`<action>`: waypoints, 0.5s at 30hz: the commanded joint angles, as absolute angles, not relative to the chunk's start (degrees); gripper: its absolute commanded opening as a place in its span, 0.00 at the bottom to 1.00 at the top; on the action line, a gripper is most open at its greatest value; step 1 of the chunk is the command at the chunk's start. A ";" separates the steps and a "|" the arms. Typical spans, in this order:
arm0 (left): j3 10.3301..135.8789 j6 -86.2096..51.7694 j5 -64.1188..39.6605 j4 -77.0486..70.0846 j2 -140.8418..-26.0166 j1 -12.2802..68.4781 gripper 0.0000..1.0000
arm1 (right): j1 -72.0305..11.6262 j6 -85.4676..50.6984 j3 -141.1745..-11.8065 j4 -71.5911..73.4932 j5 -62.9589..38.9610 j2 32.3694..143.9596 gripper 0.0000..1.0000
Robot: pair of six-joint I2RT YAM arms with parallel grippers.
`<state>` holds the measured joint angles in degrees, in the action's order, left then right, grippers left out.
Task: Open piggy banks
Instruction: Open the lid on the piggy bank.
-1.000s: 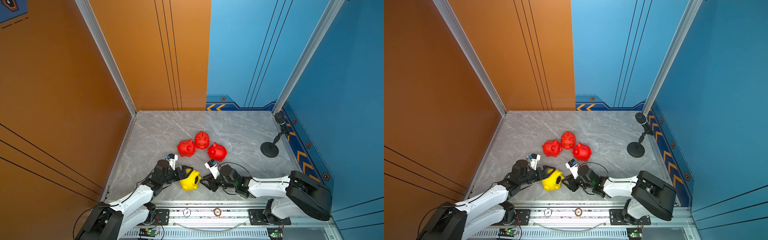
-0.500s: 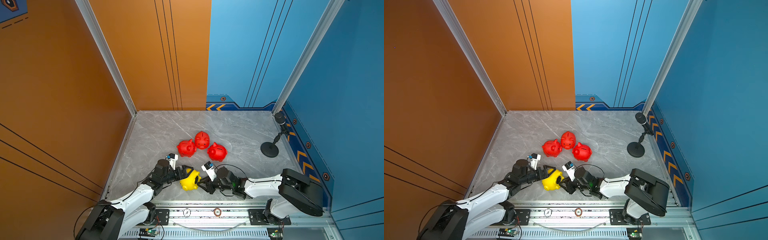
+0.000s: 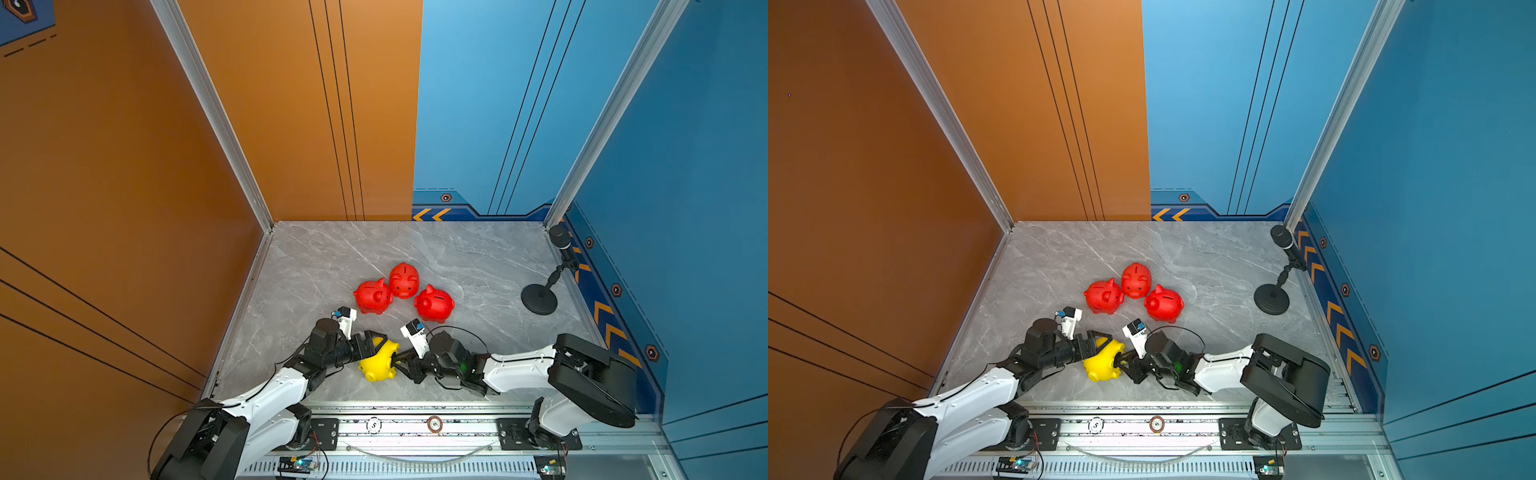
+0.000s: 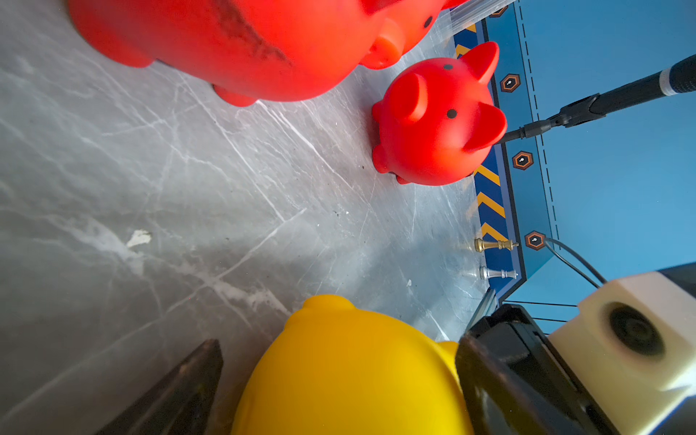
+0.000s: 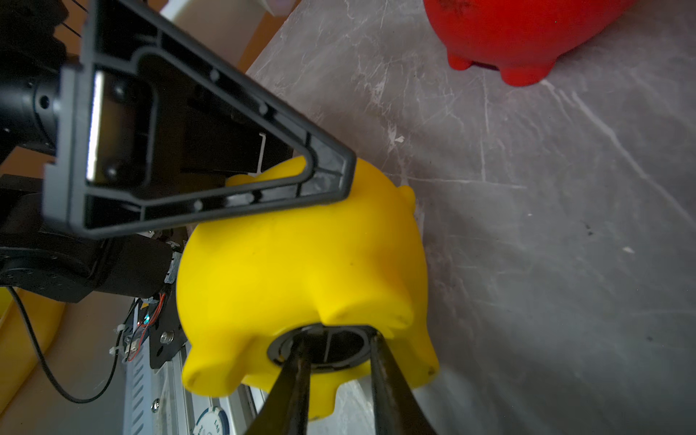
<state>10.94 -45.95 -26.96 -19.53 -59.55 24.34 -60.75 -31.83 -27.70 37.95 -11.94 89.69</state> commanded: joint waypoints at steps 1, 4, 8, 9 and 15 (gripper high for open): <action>9.31 -44.12 -25.01 -12.84 -60.09 25.24 0.97 | -61.08 -32.78 -29.52 40.15 -11.61 90.90 0.28; 9.30 -44.13 -24.62 -12.90 -60.13 25.77 0.97 | -61.12 -33.09 -30.03 40.34 -11.51 91.44 0.27; 9.23 -44.20 -23.92 -12.91 -60.37 26.36 0.98 | -61.21 -33.88 -30.65 40.69 -11.33 92.26 0.24; 9.28 -44.21 -23.66 -12.92 -60.31 26.61 0.98 | -61.26 -34.09 -30.59 41.19 -11.29 92.37 0.24; 8.89 -44.73 -21.65 -12.91 -60.36 27.65 0.98 | -61.92 -34.63 -31.12 41.80 -10.83 91.94 0.22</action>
<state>10.94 -46.00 -23.59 -19.70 -59.20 26.00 -60.80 -33.78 -28.69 38.54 -10.26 91.31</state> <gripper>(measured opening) 0.976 0.221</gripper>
